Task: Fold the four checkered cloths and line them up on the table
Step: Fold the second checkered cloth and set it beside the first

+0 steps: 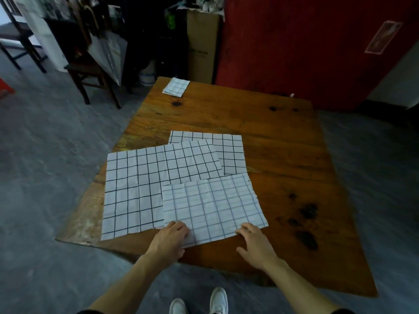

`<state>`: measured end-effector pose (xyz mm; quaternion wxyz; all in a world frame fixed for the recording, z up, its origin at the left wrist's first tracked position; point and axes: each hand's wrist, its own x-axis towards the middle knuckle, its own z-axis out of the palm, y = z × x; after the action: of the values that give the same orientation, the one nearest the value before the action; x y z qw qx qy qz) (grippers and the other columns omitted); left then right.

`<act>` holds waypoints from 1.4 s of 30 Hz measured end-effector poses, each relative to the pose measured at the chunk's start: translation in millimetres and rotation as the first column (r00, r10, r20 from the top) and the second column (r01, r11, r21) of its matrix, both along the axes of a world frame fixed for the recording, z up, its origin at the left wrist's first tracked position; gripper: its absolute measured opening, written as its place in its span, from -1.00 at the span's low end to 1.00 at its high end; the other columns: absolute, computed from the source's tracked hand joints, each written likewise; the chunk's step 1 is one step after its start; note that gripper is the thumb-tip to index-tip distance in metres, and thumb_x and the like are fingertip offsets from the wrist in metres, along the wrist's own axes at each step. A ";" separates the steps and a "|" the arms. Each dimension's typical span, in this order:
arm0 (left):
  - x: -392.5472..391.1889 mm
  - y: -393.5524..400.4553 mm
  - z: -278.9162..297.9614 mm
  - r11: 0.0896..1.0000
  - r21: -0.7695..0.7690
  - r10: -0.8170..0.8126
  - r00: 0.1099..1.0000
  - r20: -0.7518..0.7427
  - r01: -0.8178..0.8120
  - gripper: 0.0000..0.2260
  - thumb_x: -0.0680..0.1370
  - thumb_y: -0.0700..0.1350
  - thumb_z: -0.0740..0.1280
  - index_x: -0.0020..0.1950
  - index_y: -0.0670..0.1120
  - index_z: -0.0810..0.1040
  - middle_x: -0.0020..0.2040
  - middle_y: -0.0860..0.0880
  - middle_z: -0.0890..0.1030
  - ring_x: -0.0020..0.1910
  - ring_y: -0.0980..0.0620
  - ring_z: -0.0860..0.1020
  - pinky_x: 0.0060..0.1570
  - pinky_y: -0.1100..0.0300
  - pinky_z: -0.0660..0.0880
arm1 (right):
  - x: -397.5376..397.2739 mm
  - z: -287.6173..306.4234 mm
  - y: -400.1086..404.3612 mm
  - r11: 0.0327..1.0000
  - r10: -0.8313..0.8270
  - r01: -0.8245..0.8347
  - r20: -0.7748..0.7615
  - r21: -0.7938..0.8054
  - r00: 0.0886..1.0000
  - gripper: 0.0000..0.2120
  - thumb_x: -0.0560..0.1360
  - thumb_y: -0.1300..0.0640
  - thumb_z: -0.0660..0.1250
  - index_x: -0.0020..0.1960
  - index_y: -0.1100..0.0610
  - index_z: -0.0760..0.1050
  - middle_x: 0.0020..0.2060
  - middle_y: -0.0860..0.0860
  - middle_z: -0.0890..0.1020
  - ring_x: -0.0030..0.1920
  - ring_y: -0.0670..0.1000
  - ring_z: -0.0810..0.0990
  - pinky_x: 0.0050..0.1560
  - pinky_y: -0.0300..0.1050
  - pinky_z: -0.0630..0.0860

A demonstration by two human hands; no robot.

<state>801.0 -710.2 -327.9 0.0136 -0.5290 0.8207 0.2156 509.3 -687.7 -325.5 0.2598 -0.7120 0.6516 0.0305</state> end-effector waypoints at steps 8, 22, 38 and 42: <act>2.9 -4.8 -4.9 0.999 -0.040 -0.006 1.000 -0.026 0.005 -0.71 0.53 -0.19 0.29 0.24 0.00 0.52 0.18 0.10 0.51 0.14 0.09 0.44 -0.03 0.29 0.42 | 0.9 5.8 -9.5 0.999 0.030 -0.030 -0.007 -0.020 1.000 -0.57 0.55 -0.03 0.32 0.39 -0.01 0.39 0.37 -0.07 0.35 0.38 -0.05 0.31 0.39 -0.10 0.34; -9.3 -11.0 19.7 0.981 -0.122 0.143 0.988 -0.061 -0.150 -0.92 0.55 -0.11 0.27 -0.12 0.05 0.42 -0.17 0.11 0.47 -0.16 0.10 0.41 -0.05 0.20 0.40 | 9.7 17.4 -29.1 0.999 0.025 -0.025 0.014 -0.045 1.000 -0.55 0.54 -0.07 0.32 0.38 0.01 0.39 0.30 -0.04 0.43 0.30 -0.03 0.38 0.32 -0.11 0.37; -79.9 -11.8 95.0 0.963 -0.185 0.130 0.938 -0.320 -0.197 -0.73 0.51 -0.07 0.38 0.16 0.07 0.40 -0.06 0.12 0.61 -0.12 0.20 0.54 -0.15 0.25 0.50 | 27.6 60.8 -43.0 0.936 0.232 -0.120 0.321 -0.331 0.918 -0.86 0.58 0.02 0.31 0.08 0.02 0.58 -0.10 -0.08 0.53 -0.06 -0.10 0.46 0.02 -0.13 0.49; -82.1 -13.4 108.6 0.968 -0.149 0.146 0.936 -0.320 -0.202 -0.61 0.46 0.00 0.47 0.19 0.12 0.39 0.04 0.13 0.60 0.00 0.15 0.56 -0.01 0.19 0.54 | 12.0 72.4 -48.8 0.913 0.247 -0.082 0.382 -0.399 0.891 -0.90 0.58 0.10 0.32 -0.01 0.06 0.61 -0.18 -0.06 0.53 -0.14 -0.08 0.45 -0.11 -0.13 0.45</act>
<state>719.0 -723.5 -219.3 -0.1810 -0.5590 0.7785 0.2205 521.3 -736.4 -253.1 0.2516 -0.7910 0.5094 -0.2268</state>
